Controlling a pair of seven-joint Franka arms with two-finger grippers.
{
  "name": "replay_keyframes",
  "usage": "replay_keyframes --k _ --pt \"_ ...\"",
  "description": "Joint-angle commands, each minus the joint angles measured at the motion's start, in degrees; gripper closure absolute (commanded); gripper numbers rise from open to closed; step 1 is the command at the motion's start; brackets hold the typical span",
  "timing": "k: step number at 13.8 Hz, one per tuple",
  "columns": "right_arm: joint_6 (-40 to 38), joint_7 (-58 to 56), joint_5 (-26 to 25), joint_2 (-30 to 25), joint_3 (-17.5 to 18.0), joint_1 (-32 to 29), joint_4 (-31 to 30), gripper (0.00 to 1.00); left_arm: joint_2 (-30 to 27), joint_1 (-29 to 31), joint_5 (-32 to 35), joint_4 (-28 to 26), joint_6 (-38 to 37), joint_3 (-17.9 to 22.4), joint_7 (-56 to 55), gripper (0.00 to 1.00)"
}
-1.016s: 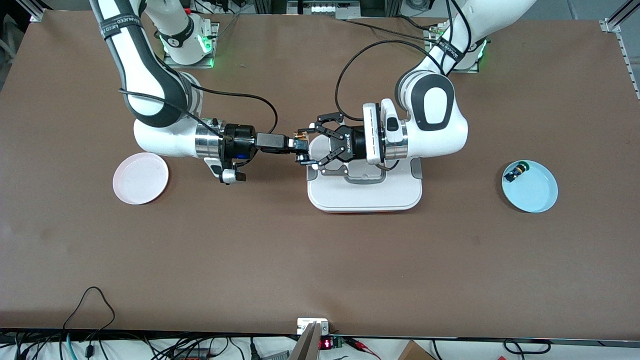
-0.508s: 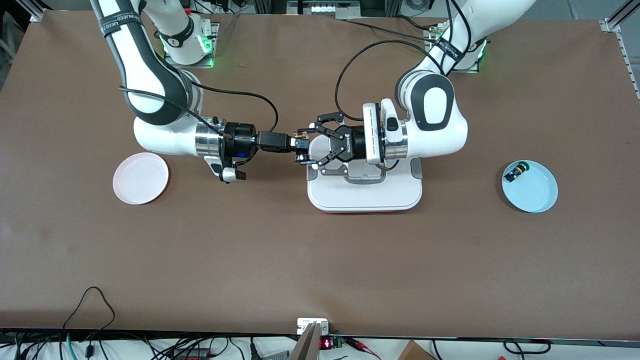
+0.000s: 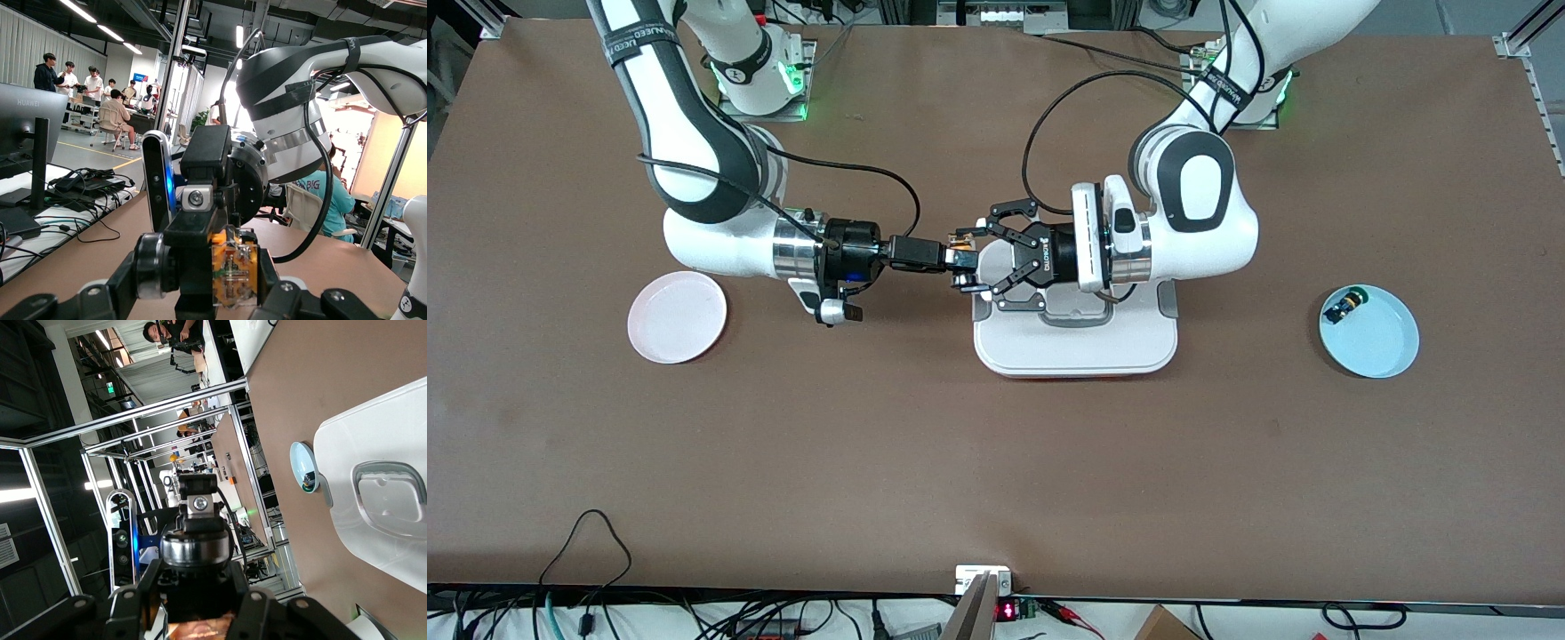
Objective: Transfer orange switch to right arm and place
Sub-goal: 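Close the right gripper on the switch while the left gripper opens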
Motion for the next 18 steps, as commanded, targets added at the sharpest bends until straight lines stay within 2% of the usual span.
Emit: replay_keyframes --k 1,3,4,5,14,15,18 --pt "0.2 -1.0 1.2 -1.4 -0.1 0.1 -1.4 0.97 -0.5 -0.3 -1.8 -0.5 0.4 0.0 1.9 0.71" --pt "0.3 -1.0 1.2 -1.4 -0.1 0.1 -1.4 1.00 -0.5 -0.3 -1.9 -0.5 0.5 0.0 1.8 0.68" --pt "0.2 -1.0 1.2 -1.4 -0.1 0.1 -1.3 1.00 -0.5 -0.3 -1.9 -0.6 0.4 0.0 1.8 0.40" --pt "0.2 -1.0 1.2 -1.4 -0.1 0.0 -1.3 1.00 -0.5 -0.2 -1.9 -0.5 0.3 0.0 2.0 0.01" --pt "-0.9 -0.2 0.3 -1.2 -0.6 -2.3 -0.1 1.00 -1.1 0.4 -1.5 -0.5 -0.2 0.1 -3.7 0.00" --pt "-2.3 -0.2 -1.0 -1.2 -0.7 -2.9 0.0 1.00 -1.1 0.5 -1.4 -0.5 -0.3 0.0 -4.5 0.00" --pt "-5.0 0.9 -10.0 -1.0 -0.7 -5.8 2.3 1.00 -1.1 0.5 -0.9 -0.5 -0.5 0.1 -6.3 0.00"
